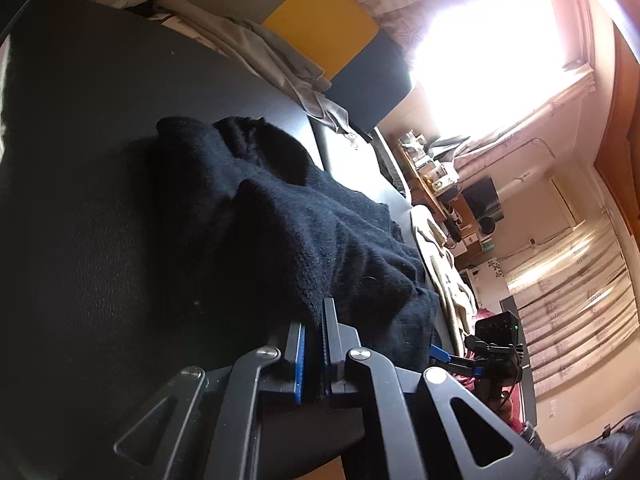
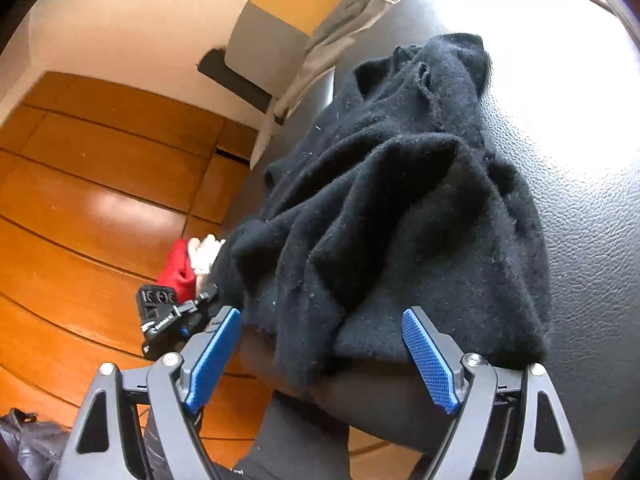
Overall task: Fold clothes
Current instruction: 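Open both grippers and release the folded sweater end, then grasp the sweater edge with the left gripper while the right gripper grasps beside it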
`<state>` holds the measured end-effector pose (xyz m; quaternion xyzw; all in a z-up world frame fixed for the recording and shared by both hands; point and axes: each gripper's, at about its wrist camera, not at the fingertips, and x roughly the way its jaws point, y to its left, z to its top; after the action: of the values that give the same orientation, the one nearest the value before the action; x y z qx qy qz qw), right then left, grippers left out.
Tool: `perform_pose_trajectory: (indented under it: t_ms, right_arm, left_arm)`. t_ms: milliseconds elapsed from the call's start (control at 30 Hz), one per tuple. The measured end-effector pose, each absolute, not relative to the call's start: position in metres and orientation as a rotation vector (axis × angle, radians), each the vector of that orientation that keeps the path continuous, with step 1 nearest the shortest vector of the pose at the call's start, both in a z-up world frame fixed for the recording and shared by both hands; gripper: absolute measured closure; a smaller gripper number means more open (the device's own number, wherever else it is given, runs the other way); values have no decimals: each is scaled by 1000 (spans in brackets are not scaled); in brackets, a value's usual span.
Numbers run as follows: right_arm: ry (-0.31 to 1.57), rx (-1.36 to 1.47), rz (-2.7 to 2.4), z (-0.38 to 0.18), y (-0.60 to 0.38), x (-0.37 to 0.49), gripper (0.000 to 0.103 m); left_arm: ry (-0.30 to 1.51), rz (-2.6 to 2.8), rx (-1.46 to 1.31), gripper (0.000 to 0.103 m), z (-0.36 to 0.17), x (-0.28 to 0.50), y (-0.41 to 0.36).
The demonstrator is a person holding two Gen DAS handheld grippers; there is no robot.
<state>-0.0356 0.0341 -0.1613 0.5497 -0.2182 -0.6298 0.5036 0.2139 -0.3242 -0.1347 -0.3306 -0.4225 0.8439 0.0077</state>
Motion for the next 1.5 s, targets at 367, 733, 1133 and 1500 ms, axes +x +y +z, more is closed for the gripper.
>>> perform_pose_trajectory:
  t_ms: [367,733,1133,1500]
  right_arm:
    - [-209,1346,-1572,-158,-21,-4,94]
    - [-651,1205,-1500,-116,-24,-79,94]
    - [-869,1321,-1556,-154,-55,-179,50]
    - [-207,1201,-1838,-108,-41,-131,40]
  left_arm:
    - [-1225,2608,-1096,100,-141,205,-311]
    - [-1381,2554,-708,100,-102,179,-357]
    - [-1621,2642,-850,79,-120,87,-422]
    - [-1344,2941,-1140,76,-147,143,-405]
